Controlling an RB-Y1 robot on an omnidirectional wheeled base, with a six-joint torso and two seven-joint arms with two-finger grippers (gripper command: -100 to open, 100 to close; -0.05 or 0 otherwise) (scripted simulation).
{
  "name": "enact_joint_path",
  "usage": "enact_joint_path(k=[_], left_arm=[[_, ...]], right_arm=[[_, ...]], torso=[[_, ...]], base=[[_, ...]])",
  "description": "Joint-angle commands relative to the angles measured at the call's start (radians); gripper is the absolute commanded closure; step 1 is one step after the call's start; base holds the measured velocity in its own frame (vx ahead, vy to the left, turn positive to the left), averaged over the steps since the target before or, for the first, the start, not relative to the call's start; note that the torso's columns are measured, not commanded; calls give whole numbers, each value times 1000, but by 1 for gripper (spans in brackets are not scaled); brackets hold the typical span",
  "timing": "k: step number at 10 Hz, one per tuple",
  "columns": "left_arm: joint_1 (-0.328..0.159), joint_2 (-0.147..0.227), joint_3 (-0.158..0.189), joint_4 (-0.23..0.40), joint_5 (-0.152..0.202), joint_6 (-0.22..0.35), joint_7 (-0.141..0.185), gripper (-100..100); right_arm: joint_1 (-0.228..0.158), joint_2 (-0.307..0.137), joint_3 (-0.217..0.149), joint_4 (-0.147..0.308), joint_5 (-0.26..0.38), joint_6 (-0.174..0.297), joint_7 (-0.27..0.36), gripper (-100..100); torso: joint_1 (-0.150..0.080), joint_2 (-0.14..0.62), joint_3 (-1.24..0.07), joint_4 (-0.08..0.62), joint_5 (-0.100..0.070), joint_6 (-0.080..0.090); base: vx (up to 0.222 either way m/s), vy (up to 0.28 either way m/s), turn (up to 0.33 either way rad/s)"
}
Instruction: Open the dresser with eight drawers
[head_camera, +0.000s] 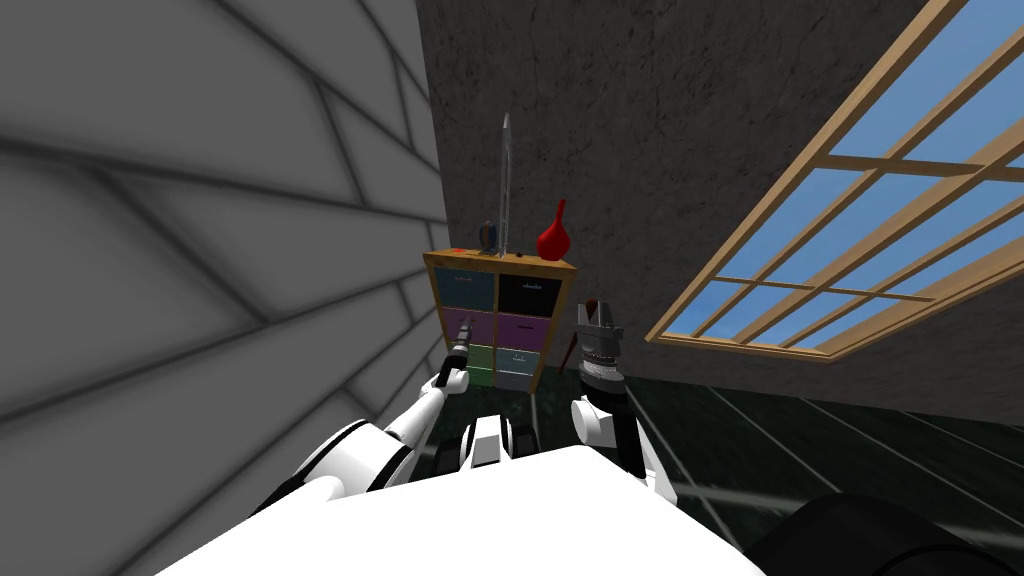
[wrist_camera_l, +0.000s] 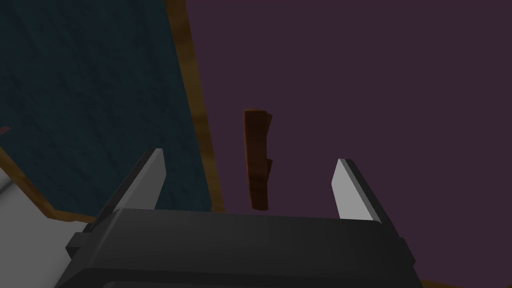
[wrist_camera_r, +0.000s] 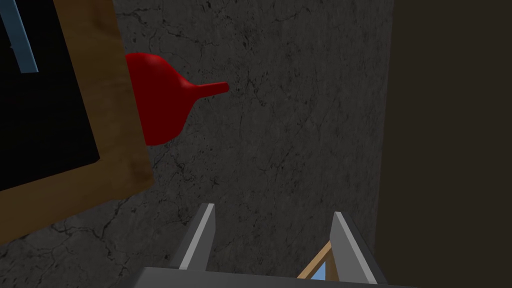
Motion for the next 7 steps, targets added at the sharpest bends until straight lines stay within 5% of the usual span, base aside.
enact_joint_path(k=[1,2,3,4,7], left_arm=[[-8,-41,-2,25,0,-17,7,-100],[-17,-38,-1,40,1,-27,11,-100],[-8,-36,42,20,-49,-11,44,-100],[-8,-36,42,20,-63,-11,44,-100],[4,-30,128,-9,-157,13,115,-100]], right_arm=[[0,0,0,0,0,0,0,0],[0,0,0,0,0,0,0,0],[0,0,0,0,0,0,0,0],[0,0,0,0,0,0,0,0],[0,0,0,0,0,0,0,0]], torso=[[0,0,0,0,0,0],[0,1,1,0,0,0],[1,1,1,0,0,0],[-1,1,1,0,0,0],[0,1,1,0,0,0]], base=[[8,-4,-5],[0,0,0],[12,-28,4],[9,-35,5],[6,-49,3]])
